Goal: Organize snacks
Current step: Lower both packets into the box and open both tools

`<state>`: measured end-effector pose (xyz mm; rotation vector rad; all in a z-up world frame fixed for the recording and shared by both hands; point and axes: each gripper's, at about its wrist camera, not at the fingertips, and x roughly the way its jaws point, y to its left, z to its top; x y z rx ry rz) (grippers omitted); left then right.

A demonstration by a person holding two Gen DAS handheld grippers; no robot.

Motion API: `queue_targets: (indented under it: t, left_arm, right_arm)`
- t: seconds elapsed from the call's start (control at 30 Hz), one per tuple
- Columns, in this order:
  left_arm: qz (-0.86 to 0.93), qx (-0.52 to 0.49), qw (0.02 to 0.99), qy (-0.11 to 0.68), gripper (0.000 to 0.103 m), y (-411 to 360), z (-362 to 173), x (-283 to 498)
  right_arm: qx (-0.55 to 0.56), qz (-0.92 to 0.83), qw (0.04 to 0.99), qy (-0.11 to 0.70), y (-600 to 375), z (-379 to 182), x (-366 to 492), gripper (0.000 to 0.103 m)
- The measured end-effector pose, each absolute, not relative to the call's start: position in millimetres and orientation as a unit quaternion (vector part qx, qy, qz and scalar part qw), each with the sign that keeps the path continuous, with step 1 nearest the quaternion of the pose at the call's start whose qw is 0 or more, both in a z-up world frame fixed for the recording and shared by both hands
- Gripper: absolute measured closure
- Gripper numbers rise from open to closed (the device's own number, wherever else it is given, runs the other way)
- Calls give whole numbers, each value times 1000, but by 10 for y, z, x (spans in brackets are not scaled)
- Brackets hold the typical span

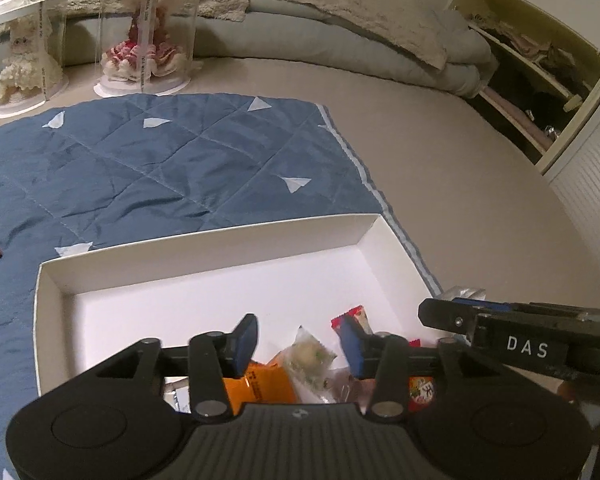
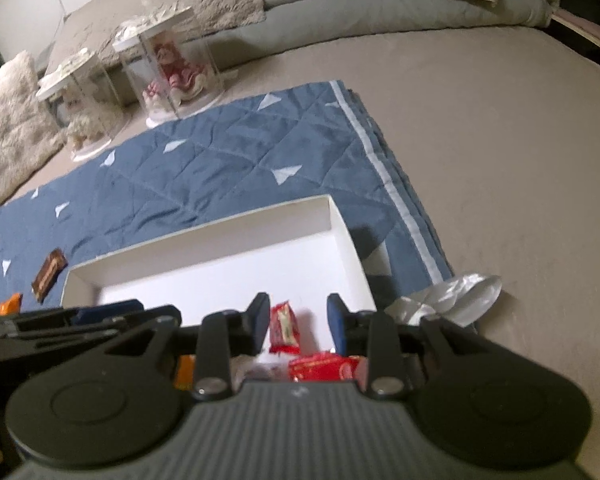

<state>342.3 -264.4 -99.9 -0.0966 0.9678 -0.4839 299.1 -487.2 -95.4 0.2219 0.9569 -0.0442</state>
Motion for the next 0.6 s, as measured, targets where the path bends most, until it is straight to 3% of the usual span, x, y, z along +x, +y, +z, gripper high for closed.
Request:
queue_targets:
  t: [0.4,0.6]
  left_arm:
    - [-206,-25,857,472,52,-2571,-862,3235]
    - [-193,-21,859,474,51,-2482,-788,3108]
  right_arm:
    - [97,1,882,461,-4907,-888,2818,66]
    - [89,12,886,454,-4897,-817,2660,56]
